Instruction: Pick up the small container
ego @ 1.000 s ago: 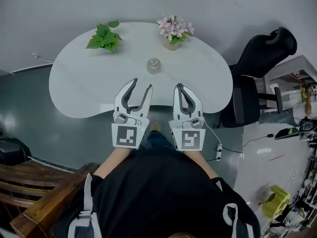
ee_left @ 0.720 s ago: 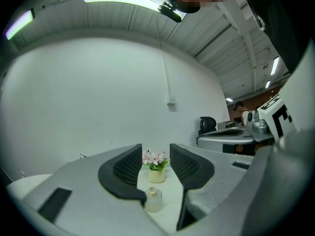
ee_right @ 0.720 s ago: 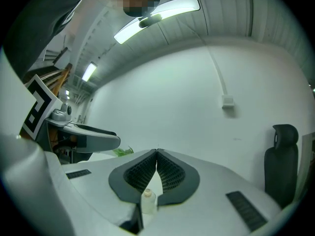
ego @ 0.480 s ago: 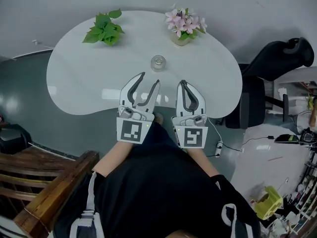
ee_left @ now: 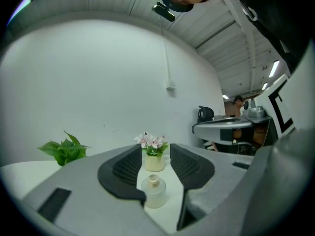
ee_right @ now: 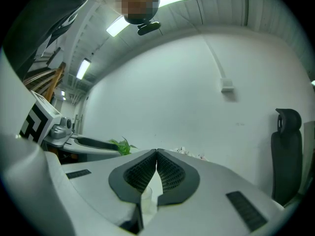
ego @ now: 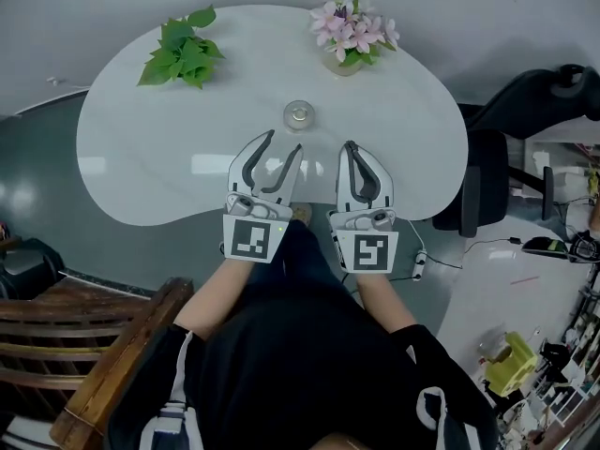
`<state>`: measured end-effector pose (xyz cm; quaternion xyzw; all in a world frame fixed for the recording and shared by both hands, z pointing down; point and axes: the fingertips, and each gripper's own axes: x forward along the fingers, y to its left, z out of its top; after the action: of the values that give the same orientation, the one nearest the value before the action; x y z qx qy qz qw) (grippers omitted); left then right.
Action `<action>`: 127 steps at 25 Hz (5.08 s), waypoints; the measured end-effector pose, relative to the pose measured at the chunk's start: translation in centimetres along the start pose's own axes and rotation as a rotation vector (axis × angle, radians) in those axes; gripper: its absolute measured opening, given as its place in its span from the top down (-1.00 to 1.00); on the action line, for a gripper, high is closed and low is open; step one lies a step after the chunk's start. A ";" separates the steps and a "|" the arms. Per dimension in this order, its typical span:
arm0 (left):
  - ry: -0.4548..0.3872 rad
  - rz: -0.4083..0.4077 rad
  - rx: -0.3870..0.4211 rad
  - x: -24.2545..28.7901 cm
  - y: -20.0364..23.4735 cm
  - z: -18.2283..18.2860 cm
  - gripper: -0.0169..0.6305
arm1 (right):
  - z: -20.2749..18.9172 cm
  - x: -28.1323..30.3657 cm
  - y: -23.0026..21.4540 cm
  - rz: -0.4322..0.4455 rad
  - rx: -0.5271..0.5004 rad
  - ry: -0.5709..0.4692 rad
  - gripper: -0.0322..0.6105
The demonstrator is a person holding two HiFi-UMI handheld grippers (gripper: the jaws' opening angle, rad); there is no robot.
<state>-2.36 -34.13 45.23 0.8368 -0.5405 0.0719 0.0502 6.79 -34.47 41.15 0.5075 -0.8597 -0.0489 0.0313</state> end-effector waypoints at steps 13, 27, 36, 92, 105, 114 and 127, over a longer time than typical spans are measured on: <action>0.068 -0.047 -0.018 4.1 0.6 -5.6 0.28 | -5.0 1.6 -0.8 -0.036 0.030 0.059 0.83; 0.148 -0.093 0.029 7.6 0.8 -11.1 0.04 | -8.6 2.5 -1.1 -0.053 0.064 0.118 0.83; 0.181 -0.112 0.045 9.6 0.8 -12.7 -0.01 | -10.2 2.9 -1.2 -0.047 0.070 0.146 0.83; -0.011 -0.072 0.078 4.8 -0.7 5.6 -0.05 | 2.3 0.6 -4.1 -0.143 0.000 -0.005 0.83; -0.079 0.000 0.076 1.1 0.4 10.2 -0.06 | 5.9 -0.3 -3.3 -0.144 -0.044 0.003 0.83; -0.090 -0.001 0.079 0.7 1.0 10.9 -0.06 | 7.0 -0.2 -2.7 -0.144 -0.029 -0.028 0.83; -0.077 -0.017 0.076 0.8 1.1 10.1 -0.06 | 6.9 0.3 -2.1 -0.127 -0.043 -0.037 0.83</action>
<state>-2.36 -36.89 35.43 0.8447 -0.5320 0.0598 -0.0018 7.78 -35.34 34.04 0.5593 -0.8249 -0.0787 0.0230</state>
